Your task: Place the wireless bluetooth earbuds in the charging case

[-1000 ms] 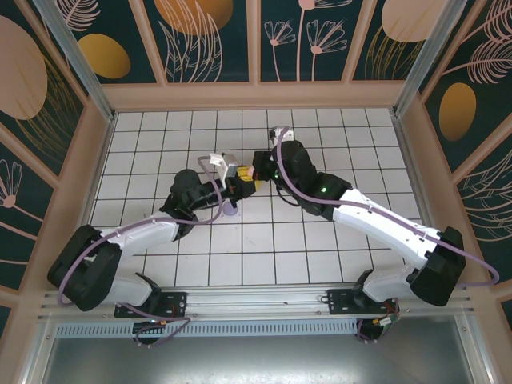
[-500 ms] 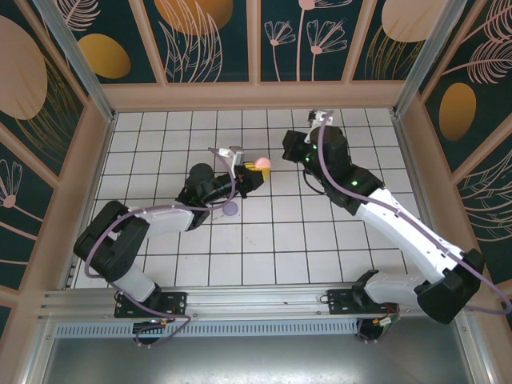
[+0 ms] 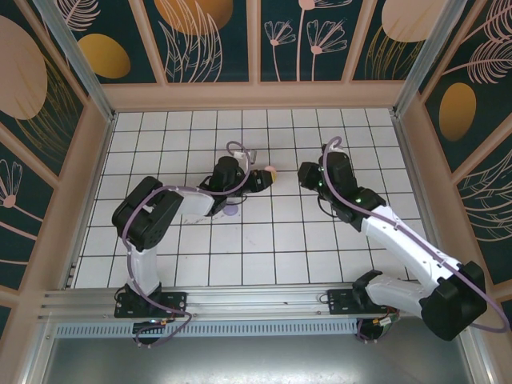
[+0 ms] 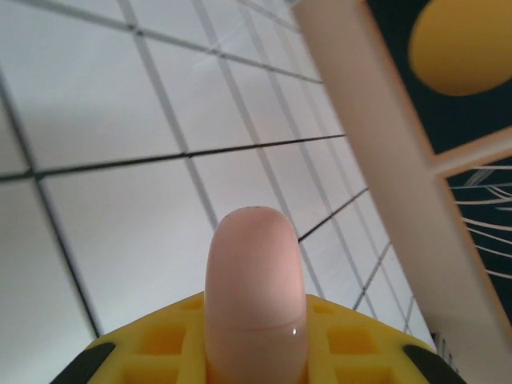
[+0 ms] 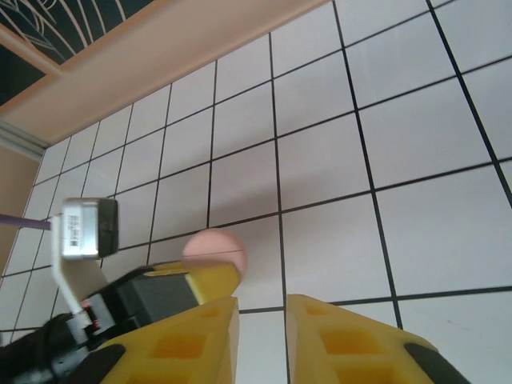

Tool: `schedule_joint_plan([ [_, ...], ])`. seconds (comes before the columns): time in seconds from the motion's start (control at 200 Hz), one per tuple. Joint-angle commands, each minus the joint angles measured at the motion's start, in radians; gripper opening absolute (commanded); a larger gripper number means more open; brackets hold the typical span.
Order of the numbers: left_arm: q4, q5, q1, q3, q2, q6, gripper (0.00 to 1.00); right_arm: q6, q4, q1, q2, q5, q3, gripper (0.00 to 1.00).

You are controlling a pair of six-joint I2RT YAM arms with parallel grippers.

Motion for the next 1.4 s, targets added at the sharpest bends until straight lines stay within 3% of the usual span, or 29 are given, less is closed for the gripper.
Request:
schedule_joint_plan([
  [0.0,-0.133,-0.056,0.001,0.075,0.037,-0.059,0.03,0.019,0.012,-0.015,-0.038,-0.019,-0.007,0.26],
  [0.385,-0.318,-0.055,0.0,0.189,0.166,-0.097,0.18,0.013,-0.006,-0.02,-0.035,-0.024,0.028,0.42],
  [0.551,-0.37,-0.062,0.002,0.211,0.175,-0.08,0.34,0.0,-0.023,-0.021,-0.033,-0.03,0.058,0.51],
  [0.746,-0.459,-0.107,0.007,0.232,0.131,-0.044,0.7,-0.013,-0.052,-0.021,-0.031,-0.035,0.102,0.7],
  [0.771,-0.475,-0.113,0.009,0.237,0.122,-0.036,0.93,-0.015,-0.057,-0.048,-0.032,-0.035,0.108,0.73],
  [0.786,-0.484,-0.117,0.011,0.239,0.116,-0.032,0.98,-0.015,-0.061,-0.051,-0.033,-0.035,0.111,0.75],
  [0.951,-0.601,-0.159,0.039,0.278,0.027,0.03,0.99,-0.031,-0.087,-0.075,-0.06,-0.026,0.135,0.99],
  [1.156,-0.731,-0.228,0.081,0.326,-0.155,0.145,0.99,-0.098,-0.124,-0.155,-0.093,0.037,0.166,0.99],
  [1.281,-0.748,-0.327,0.087,0.319,-0.313,0.276,0.99,-0.171,-0.108,-0.213,-0.097,0.19,0.156,0.99],
  [1.396,-0.665,-0.472,0.087,0.207,-0.483,0.428,0.98,-0.224,-0.017,-0.298,-0.09,0.347,0.068,0.99],
])
